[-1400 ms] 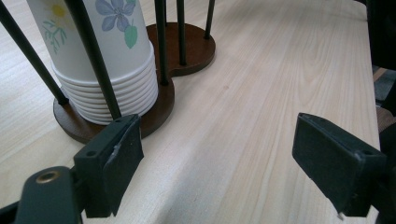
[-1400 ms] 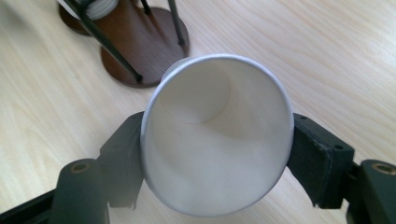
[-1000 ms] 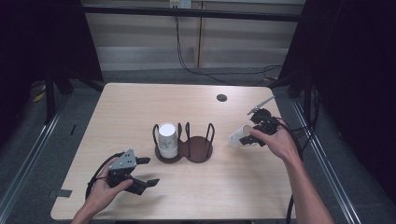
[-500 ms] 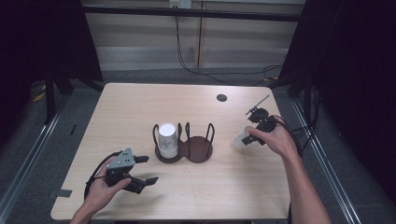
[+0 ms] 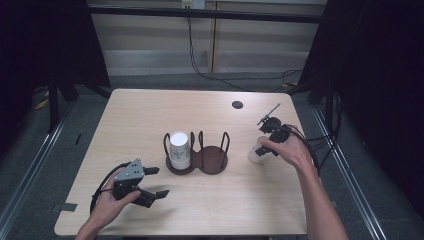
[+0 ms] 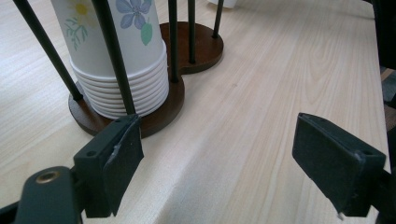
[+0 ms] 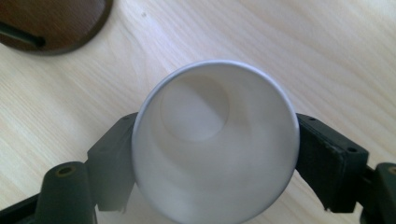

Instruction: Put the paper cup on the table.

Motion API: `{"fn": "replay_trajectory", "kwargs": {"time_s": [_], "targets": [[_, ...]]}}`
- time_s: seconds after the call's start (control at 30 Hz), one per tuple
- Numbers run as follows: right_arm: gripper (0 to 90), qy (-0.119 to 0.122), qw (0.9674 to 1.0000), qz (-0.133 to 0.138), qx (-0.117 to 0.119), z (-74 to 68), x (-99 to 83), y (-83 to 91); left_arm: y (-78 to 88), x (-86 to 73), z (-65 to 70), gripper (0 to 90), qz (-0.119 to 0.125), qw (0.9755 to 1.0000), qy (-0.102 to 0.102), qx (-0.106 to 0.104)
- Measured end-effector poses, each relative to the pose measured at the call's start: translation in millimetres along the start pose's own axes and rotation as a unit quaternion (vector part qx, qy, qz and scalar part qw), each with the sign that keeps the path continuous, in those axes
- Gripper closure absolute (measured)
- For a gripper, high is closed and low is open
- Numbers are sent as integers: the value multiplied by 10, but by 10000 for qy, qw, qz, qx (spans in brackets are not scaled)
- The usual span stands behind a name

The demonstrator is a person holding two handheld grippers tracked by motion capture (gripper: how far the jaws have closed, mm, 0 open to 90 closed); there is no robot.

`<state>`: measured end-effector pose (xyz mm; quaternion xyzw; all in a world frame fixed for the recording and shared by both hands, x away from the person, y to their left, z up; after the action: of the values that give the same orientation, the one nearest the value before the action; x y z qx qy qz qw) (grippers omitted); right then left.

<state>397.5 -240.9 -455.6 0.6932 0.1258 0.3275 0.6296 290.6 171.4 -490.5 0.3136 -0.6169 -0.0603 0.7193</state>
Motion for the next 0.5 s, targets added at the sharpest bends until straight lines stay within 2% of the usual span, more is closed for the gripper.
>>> {"fn": "replay_trajectory", "kwargs": {"time_s": [0.1, 0.13, 0.23, 0.5], "targets": [[209, -38, 9999, 108, 13, -17, 10, -2, -7, -6, 2, 160, -8, 10000, 34, -22], [204, 21, 9998, 201, -15, -13, 16, -9, -11, -9, 2, 160, -14, 10000, 32, -22], [189, -48, 9998, 172, -49, -7, 10, -2, -9, -10, 4, 160, -21, 10000, 20, -24], [152, -58, 9982, 600, 14, -19, 40, 66, 1, -4, 1, 160, -4, 10000, 32, -18]]}}
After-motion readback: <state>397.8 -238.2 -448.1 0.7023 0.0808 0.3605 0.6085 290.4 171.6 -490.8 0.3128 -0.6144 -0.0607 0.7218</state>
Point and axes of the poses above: each handheld gripper's, and its own axes: y roughly backward along the jaws, x roughly out of its top, z roughly to its right, the point moved 4 cm from there along -y, roughly forward along the jaws, and after that the axes turned 2 degrees about -y, right-handed, at the moved point
